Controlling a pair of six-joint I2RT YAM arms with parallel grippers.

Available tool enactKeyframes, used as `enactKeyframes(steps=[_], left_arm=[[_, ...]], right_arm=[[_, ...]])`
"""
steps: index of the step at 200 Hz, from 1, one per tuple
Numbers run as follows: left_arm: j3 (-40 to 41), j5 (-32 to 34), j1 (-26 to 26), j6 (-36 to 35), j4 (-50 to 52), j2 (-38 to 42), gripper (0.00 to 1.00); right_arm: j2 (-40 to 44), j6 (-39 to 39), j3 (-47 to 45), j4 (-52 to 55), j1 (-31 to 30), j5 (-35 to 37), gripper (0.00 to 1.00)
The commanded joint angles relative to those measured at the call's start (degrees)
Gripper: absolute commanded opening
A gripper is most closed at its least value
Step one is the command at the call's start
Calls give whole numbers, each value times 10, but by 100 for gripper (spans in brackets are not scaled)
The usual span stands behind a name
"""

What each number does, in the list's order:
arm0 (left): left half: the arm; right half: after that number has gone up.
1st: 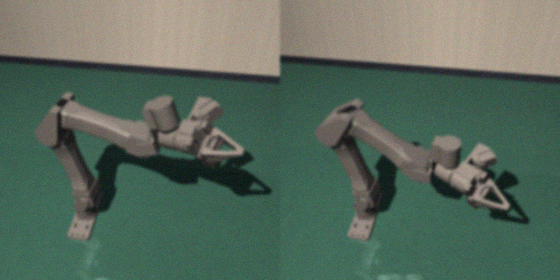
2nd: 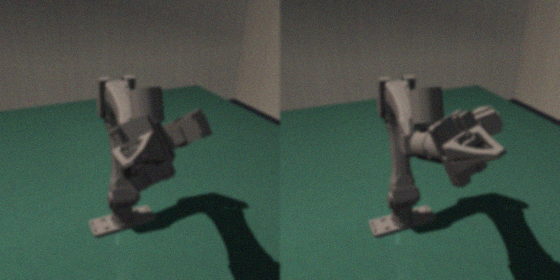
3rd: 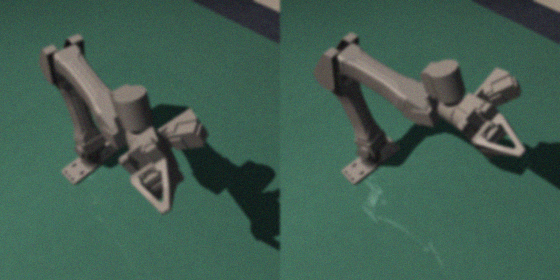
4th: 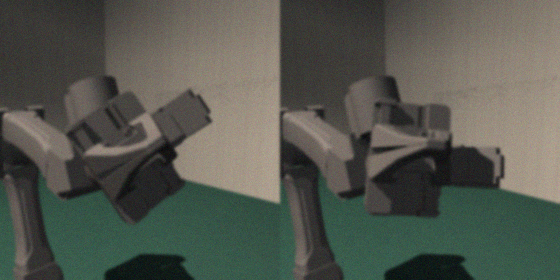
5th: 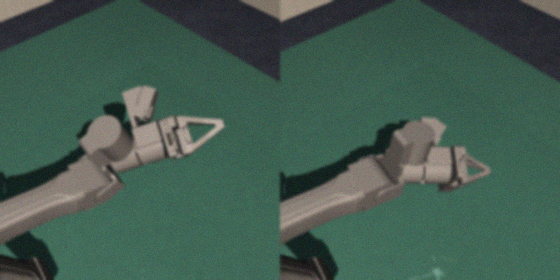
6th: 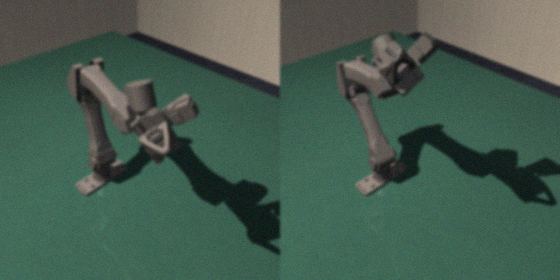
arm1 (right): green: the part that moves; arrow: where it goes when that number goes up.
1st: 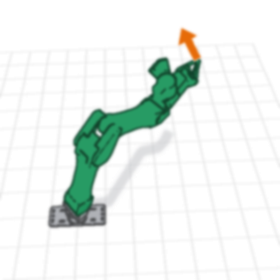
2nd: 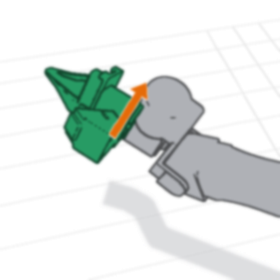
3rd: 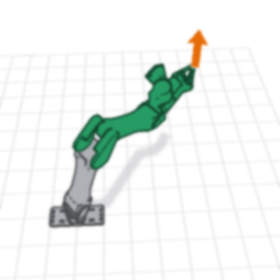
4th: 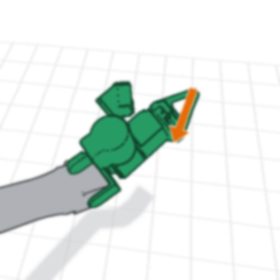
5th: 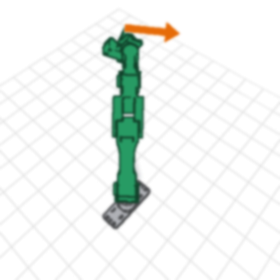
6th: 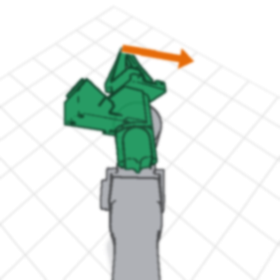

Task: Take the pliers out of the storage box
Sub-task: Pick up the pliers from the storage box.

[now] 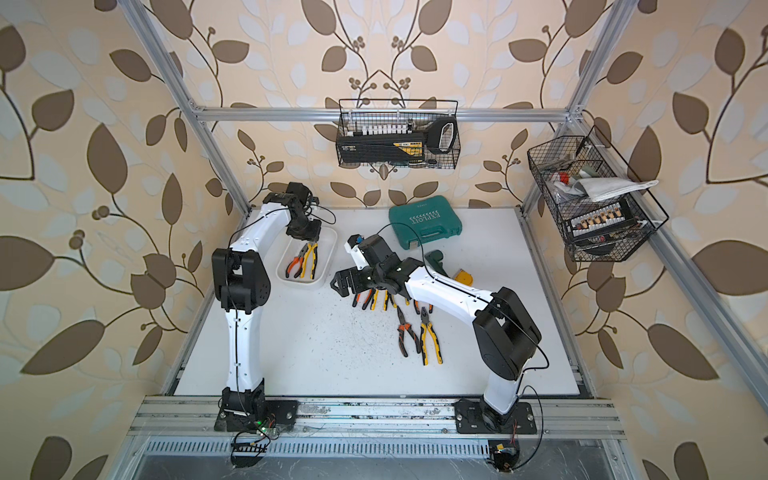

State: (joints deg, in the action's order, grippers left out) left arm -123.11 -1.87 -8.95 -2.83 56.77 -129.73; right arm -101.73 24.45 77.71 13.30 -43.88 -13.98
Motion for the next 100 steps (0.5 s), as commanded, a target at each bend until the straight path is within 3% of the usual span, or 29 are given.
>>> enactKeyframes(steps=[1, 100], left_arm=[[-17, -15, 5, 3, 19, 52, 0], [-115, -53, 7, -59, 128, 41, 0]], right_arm=[[-8, 10, 25, -16, 0, -12, 100], [-21, 24, 32, -27, 1, -31, 100]])
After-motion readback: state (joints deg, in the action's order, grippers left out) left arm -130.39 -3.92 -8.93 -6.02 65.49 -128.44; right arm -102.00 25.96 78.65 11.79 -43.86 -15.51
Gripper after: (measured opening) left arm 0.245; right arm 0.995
